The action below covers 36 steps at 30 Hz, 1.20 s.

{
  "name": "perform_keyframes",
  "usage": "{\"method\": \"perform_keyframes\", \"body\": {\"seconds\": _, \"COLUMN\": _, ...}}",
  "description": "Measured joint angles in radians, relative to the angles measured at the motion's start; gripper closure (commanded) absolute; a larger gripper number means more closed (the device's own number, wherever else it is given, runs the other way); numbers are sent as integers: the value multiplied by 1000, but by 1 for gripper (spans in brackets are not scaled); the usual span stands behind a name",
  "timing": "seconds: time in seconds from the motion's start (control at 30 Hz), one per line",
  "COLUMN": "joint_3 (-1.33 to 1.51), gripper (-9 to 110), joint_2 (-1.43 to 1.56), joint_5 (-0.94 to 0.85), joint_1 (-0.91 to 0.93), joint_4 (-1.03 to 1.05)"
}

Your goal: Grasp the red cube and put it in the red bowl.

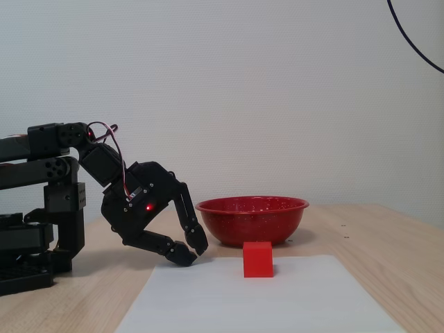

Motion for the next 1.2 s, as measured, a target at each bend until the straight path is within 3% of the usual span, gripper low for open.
{"method": "perform_keyframes", "body": {"seconds": 0.87, "joint_3": 0, "gripper": 101, "joint_2": 0, "joint_5": -21, "joint_1": -18, "joint_4": 0}}
{"method": "perform_keyframes", "body": {"seconds": 1.2, "joint_3": -114, "gripper": 101, "joint_2": -152, "joint_5": 43, "joint_1": -110, "joint_4": 23}}
